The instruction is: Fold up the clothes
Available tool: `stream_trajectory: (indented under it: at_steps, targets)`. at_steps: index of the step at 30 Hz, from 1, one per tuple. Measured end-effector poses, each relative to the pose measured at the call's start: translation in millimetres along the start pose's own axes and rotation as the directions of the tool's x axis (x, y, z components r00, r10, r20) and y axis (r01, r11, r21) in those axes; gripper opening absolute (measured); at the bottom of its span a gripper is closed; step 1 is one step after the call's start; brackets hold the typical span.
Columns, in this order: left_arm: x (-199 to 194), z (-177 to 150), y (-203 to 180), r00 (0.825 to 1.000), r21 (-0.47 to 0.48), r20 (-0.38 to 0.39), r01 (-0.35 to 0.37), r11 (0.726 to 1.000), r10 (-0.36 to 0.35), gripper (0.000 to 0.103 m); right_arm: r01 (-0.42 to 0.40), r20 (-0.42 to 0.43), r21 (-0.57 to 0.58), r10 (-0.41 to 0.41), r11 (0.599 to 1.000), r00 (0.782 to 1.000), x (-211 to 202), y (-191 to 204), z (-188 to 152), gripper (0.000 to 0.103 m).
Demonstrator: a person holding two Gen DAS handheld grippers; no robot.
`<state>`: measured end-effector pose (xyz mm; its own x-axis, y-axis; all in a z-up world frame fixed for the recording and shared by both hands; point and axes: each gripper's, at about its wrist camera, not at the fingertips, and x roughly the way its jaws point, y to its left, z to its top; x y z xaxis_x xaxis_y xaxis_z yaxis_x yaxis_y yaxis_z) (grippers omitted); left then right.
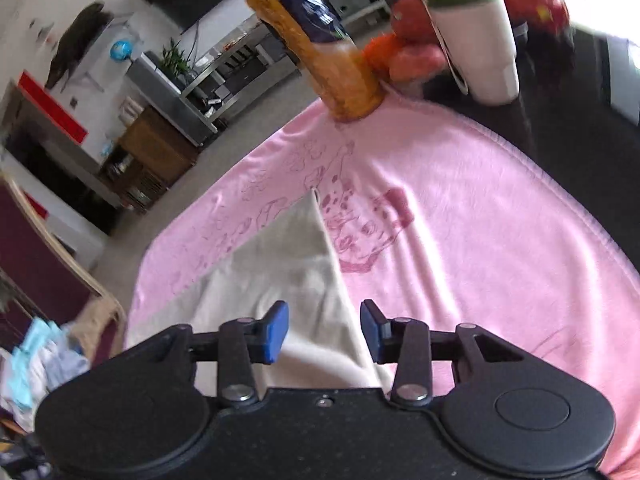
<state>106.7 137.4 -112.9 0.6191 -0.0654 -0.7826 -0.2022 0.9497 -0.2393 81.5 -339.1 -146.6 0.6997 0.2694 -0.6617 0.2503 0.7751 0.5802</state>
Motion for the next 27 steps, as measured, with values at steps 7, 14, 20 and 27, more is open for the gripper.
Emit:
stream_trajectory:
  at_steps: [7, 14, 20, 27]
  targets:
    - [12, -14, 10, 0.998, -0.047, -0.051, 0.018, 0.999, -0.021, 0.012, 0.045, -0.050, -0.022, -0.046, 0.999, 0.998, 13, -1, -19, 0.032]
    - [22, -23, 18, 0.993, -0.067, -0.114, 0.013, 0.998, -0.021, 0.016, 0.056, -0.065, -0.010, -0.057, 0.998, 0.996, 19, 0, -20, 0.034]
    - [31, -25, 25, 0.983, -0.098, -0.176, 0.026, 0.995, -0.043, 0.024, 0.056, -0.074, -0.002, -0.056, 0.998, 0.996, 18, -1, -21, 0.036]
    - [31, -29, 12, 0.985, -0.012, -0.170, 0.018, 1.000, -0.019, 0.026, 0.089, -0.146, 0.033, -0.083, 0.995, 0.986, 20, -14, -21, 0.036]
